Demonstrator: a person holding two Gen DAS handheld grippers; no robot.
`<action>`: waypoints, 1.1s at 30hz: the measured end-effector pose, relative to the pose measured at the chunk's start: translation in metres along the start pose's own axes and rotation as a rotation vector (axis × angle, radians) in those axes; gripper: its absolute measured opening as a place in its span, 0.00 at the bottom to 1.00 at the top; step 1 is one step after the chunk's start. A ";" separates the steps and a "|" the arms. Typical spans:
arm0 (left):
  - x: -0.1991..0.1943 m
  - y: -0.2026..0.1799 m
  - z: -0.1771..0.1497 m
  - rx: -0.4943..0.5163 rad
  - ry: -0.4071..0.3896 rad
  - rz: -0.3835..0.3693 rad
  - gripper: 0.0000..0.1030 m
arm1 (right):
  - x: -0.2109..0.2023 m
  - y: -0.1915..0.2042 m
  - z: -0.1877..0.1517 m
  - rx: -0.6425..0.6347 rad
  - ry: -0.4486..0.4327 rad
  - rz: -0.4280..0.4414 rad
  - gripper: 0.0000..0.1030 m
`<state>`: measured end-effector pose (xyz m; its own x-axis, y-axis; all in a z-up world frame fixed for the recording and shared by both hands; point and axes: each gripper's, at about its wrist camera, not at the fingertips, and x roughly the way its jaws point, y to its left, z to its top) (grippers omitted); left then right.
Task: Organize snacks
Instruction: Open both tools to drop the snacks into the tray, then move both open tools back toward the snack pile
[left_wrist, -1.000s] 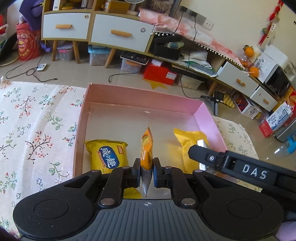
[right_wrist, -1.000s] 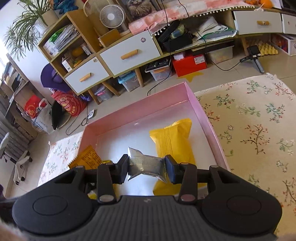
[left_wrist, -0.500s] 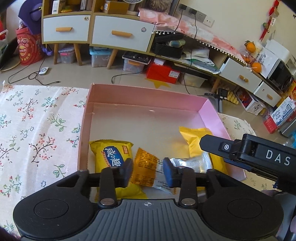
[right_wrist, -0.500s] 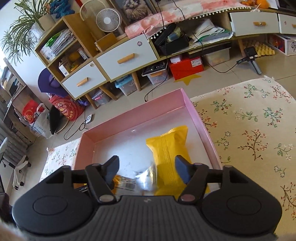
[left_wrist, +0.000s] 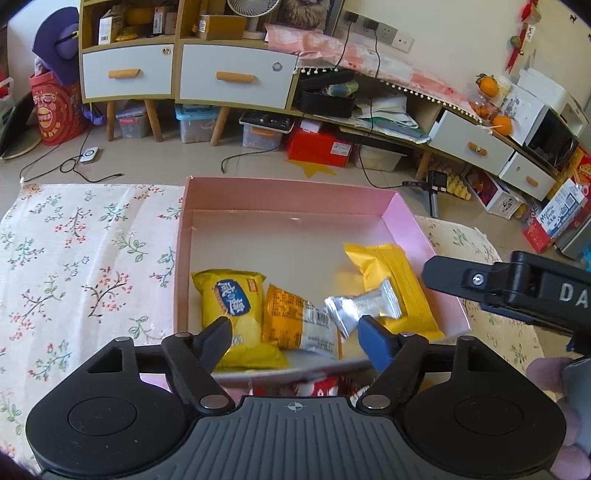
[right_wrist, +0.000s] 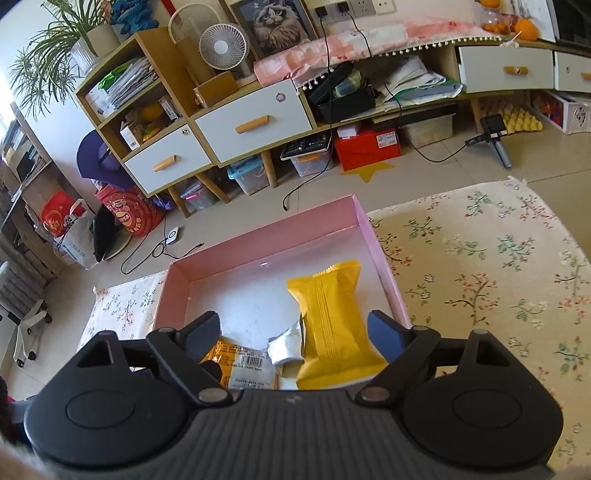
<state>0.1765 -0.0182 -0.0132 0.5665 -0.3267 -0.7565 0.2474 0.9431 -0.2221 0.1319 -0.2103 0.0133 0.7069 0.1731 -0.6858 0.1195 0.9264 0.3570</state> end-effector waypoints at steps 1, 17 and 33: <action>-0.003 0.000 -0.002 0.005 -0.001 0.002 0.77 | -0.003 0.000 -0.001 -0.005 0.001 -0.003 0.88; -0.063 -0.001 -0.038 0.110 -0.015 0.027 0.94 | -0.045 0.006 -0.032 -0.102 0.010 -0.036 0.98; -0.085 0.019 -0.086 0.111 -0.026 0.047 0.98 | -0.063 0.000 -0.080 -0.152 0.014 -0.064 1.00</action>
<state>0.0649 0.0326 -0.0058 0.5995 -0.2855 -0.7477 0.3045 0.9453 -0.1167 0.0315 -0.1941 0.0061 0.6914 0.1156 -0.7131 0.0567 0.9754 0.2132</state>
